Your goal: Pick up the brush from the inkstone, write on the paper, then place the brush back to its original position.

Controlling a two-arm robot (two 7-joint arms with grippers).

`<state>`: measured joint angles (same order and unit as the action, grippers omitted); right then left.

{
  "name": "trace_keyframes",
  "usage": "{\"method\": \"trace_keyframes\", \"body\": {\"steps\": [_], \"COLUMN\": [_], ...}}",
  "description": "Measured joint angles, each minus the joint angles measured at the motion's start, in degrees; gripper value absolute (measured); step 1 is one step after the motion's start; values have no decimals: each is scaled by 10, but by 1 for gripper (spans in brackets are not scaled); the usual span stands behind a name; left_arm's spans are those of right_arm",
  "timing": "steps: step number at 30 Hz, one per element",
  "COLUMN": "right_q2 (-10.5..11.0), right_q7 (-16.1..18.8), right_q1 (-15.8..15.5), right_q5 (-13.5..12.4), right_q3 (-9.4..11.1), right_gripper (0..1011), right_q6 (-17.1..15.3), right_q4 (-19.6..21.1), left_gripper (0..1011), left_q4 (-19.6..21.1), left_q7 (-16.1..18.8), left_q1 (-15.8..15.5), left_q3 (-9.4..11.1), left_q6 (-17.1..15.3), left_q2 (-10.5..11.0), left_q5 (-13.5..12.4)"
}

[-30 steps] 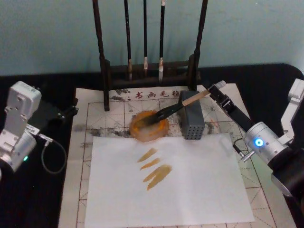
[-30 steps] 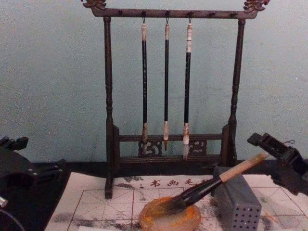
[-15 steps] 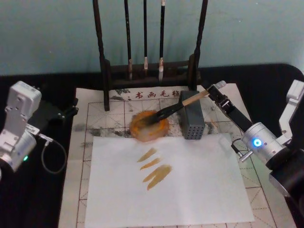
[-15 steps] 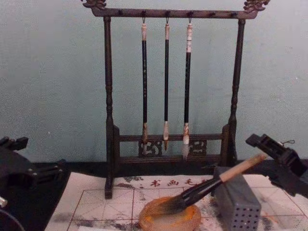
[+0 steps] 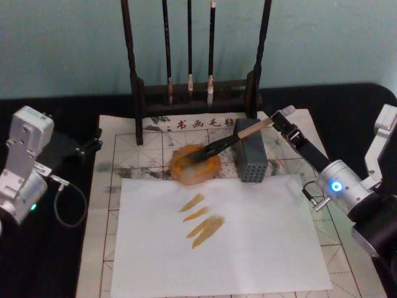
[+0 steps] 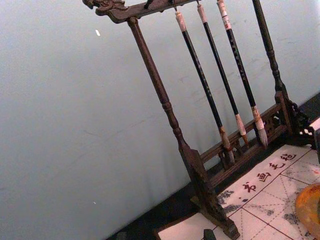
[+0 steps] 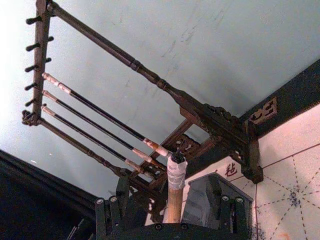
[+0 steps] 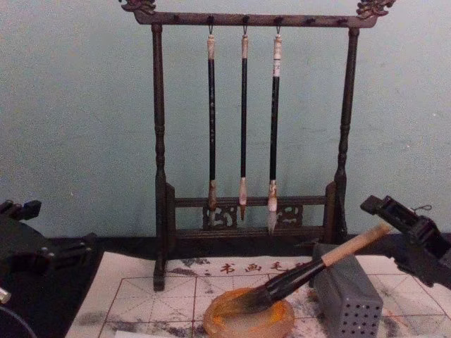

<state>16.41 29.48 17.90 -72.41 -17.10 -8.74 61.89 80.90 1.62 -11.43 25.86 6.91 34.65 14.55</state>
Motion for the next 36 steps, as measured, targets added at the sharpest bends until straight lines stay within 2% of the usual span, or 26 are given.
{"method": "trace_keyframes", "body": {"steps": [21, 28, 31, 32, 33, 35, 36], "right_q2": [0, 0, 0, 0, 0, 0, 0], "right_q7": [-1, -1, -1, -1, -1, -1, -1], "right_q1": [-1, -1, -1, -1, -1, -1, -1], "right_q5": [1, 2, 2, 2, 2, 2, 2], "right_q3": [1, 1, 1, 1, 1, 1, 1], "right_gripper": [999, 865, 758, 758, 700, 664, 602], "right_q6": [0, 0, 0, 0, 0, 0, 0], "right_q4": [1, 1, 1, 1, 1, 1, 1], "left_gripper": [1001, 1001, 1001, 1001, 1001, 1001, 1001], "left_q4": [0, 0, 0, 0, 0, 0, 0], "left_q7": [0, 0, 0, 0, 0, 0, 0], "left_q1": [0, 0, 0, 0, 0, 0, 0], "left_q3": [0, 0, 0, 0, 0, 0, 0], "left_q6": [0, 0, 0, 0, 0, 0, 0], "left_q2": [0, 0, 0, 0, 0, 0, 0], "left_q5": [0, 0, 0, 0, 0, 0, 0]}}
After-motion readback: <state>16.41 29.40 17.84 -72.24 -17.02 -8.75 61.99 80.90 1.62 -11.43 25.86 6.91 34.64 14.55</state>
